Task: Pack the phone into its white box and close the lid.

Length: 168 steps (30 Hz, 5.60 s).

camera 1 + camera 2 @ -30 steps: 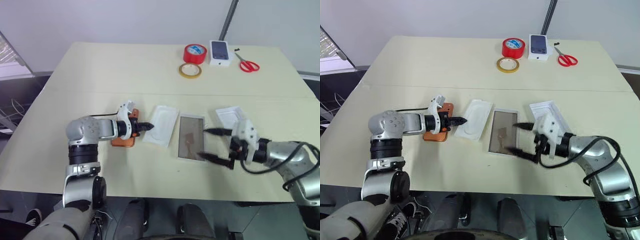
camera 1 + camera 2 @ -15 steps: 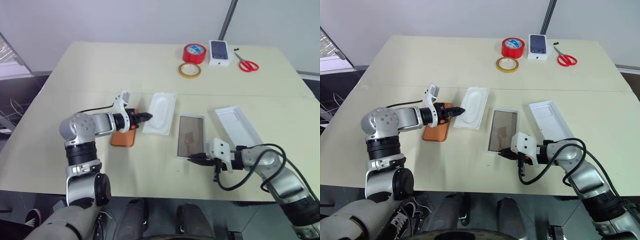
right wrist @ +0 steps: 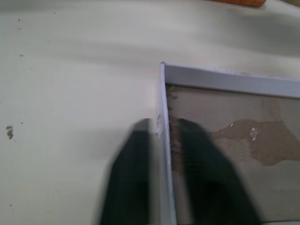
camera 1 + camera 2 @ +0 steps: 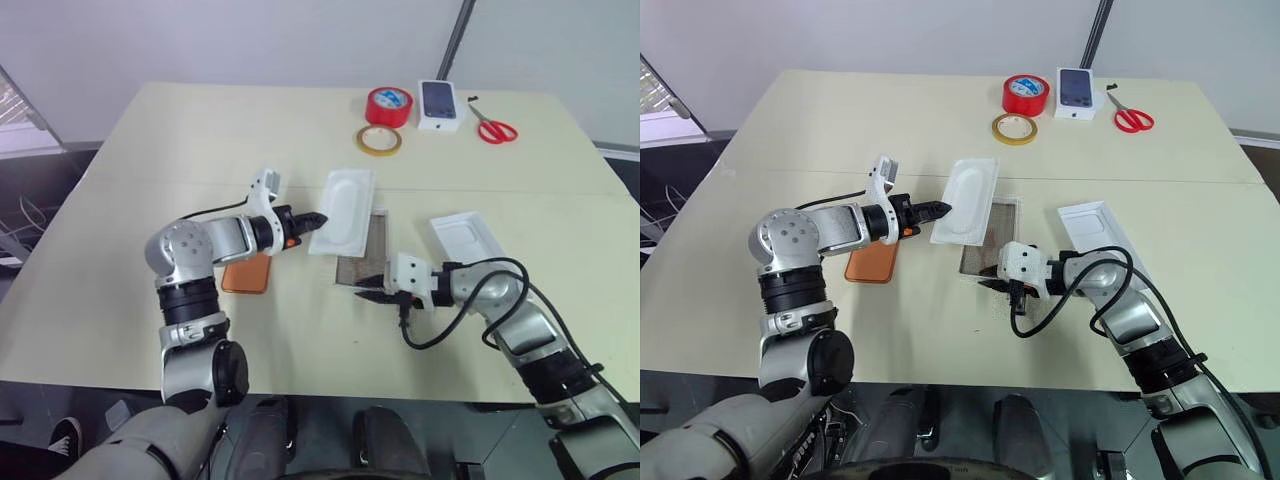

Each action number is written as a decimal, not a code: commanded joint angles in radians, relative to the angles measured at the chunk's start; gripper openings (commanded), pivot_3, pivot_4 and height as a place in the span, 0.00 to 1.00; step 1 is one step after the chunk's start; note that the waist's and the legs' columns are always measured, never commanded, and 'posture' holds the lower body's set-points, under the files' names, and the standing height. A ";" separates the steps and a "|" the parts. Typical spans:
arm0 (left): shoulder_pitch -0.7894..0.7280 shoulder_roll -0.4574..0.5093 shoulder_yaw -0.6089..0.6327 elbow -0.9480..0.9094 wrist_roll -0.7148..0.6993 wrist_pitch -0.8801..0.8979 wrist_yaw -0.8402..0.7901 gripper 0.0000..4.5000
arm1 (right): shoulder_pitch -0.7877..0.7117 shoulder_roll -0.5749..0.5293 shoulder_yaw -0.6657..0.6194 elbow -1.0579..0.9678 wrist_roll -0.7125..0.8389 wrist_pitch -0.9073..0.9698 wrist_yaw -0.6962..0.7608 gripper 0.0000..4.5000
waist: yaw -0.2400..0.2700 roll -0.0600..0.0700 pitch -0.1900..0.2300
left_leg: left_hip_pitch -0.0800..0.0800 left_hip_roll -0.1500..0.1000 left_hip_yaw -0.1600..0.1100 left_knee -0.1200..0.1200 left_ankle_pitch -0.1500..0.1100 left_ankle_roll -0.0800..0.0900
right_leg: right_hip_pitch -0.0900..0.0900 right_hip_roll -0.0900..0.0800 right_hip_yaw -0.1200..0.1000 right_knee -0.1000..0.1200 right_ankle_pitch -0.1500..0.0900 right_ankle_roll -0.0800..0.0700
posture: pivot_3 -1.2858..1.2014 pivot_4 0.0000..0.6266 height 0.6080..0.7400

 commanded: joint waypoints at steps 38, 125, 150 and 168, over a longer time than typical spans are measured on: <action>0.159 0.109 -0.263 -0.233 0.047 -0.272 -0.088 0.87 | -0.059 0.107 -0.158 0.002 0.038 0.058 -0.218 0.01 | -0.005 0.001 0.000 | 0.000 0.001 0.000 -0.001 0.001 -0.001 | 0.000 0.001 0.001 0.000 0.000 0.000 | 0.52 0.24 0.91; 0.304 0.525 -0.218 0.146 -0.050 -0.194 -0.543 0.87 | -0.467 0.579 0.232 0.441 -0.322 0.235 -0.332 0.01 | -0.025 0.003 -0.004 | -0.002 -0.002 0.000 -0.006 -0.001 0.002 | -0.017 -0.006 0.002 0.011 0.000 -0.001 | 0.52 0.24 0.91; 0.311 0.502 -0.111 0.291 -0.100 -0.141 -0.512 0.09 | -0.447 0.559 0.232 0.411 -0.326 0.221 -0.336 0.00 | -0.030 0.002 -0.004 | -0.002 -0.002 0.001 -0.007 -0.001 0.000 | -0.018 -0.006 0.002 0.011 0.000 -0.001 | 0.52 0.24 0.91; 0.385 0.317 0.027 0.013 -0.283 -0.116 -0.395 0.00 | -0.230 0.263 0.031 -0.096 -0.009 0.260 -0.031 0.71 | -0.021 0.000 -0.004 | -0.007 -0.002 0.000 -0.006 -0.004 0.002 | -0.018 -0.008 0.002 0.006 0.000 -0.001 | 0.52 0.24 0.91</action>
